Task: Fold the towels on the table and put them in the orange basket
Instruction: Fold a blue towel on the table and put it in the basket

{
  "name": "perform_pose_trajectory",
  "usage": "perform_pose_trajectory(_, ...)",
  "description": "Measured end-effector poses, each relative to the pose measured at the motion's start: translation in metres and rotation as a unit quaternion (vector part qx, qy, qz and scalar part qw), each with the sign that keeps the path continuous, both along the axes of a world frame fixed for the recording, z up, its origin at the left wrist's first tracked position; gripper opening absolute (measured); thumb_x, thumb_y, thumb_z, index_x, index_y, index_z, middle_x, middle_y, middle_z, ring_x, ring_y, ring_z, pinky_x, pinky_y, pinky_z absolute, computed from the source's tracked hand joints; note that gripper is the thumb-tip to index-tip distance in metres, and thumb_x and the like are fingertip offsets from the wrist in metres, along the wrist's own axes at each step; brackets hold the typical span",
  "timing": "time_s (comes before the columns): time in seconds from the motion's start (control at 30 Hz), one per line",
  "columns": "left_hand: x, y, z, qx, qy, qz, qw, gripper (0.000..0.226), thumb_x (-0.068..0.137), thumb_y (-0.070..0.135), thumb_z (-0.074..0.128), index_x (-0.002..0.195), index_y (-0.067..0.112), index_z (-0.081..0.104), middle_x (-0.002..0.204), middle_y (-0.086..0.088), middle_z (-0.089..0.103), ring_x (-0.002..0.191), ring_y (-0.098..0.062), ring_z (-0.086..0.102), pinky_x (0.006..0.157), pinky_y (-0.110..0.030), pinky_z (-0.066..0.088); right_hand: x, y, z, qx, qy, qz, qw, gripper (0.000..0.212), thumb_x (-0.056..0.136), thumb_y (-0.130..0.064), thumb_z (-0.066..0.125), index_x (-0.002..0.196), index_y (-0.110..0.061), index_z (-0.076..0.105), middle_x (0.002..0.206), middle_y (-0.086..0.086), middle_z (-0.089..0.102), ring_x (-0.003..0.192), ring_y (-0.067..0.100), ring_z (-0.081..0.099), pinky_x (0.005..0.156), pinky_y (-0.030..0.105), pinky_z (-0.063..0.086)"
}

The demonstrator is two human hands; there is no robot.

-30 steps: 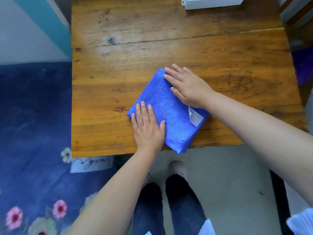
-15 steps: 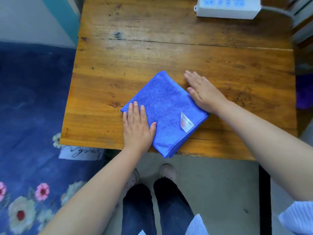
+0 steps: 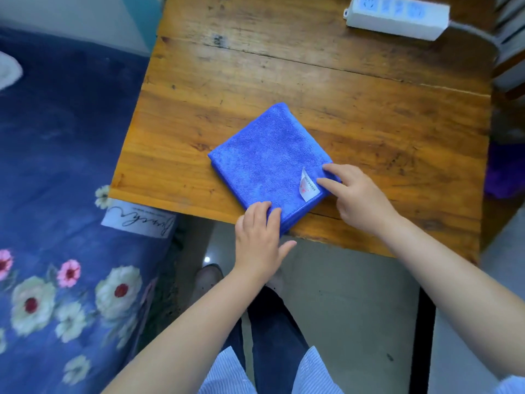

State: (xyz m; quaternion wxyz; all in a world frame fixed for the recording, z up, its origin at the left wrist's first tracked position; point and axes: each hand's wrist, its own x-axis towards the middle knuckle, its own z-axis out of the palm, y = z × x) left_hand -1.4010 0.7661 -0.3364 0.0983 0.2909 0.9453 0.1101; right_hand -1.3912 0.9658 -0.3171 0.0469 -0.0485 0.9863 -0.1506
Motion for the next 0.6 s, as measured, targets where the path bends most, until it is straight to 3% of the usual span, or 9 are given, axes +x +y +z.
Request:
perform_pose_trajectory(0.17, -0.014, 0.011, 0.005, -0.088, -0.004, -0.047, 0.995, 0.069, 0.014, 0.059, 0.084, 0.066, 0.017, 0.069, 0.068, 0.003, 0.066, 0.060, -0.013, 0.063, 0.050, -0.018, 0.045, -0.005, 0.012, -0.007, 0.073, -0.018, 0.072, 0.995, 0.051, 0.050, 0.022, 0.069, 0.099, 0.006, 0.068, 0.107, 0.029, 0.065, 0.087, 0.047, 0.063, 0.063, 0.050, 0.055)
perform_pose_trajectory(0.33, -0.015, 0.008, 0.015, -0.135, 0.060, -0.087, 0.985, 0.026, 0.034, 0.017, 0.081, 0.051, 0.019, 0.061, 0.051, 0.007, 0.056, 0.045, -0.013, 0.055, 0.037, -0.018, 0.033, -0.016, 0.012, -0.014, 0.123, -0.077, 0.077, 0.986, 0.045, 0.086, 0.001, 0.045, 0.131, -0.008, 0.044, 0.140, 0.014, 0.038, 0.116, 0.036, 0.041, 0.081, 0.042, 0.046)
perform_pose_trajectory(0.6, -0.014, -0.004, 0.024, -0.095, 0.070, -0.075, 0.990, 0.035, 0.015, 0.011, 0.079, 0.041, 0.015, 0.056, 0.041, 0.003, 0.051, 0.038, -0.011, 0.052, 0.029, -0.017, 0.026, -0.010, 0.004, -0.017, 0.157, -0.079, 0.059, 0.983, 0.036, 0.089, 0.000, 0.043, 0.124, -0.004, 0.047, 0.134, 0.013, 0.042, 0.113, 0.032, 0.041, 0.078, 0.038, 0.045)
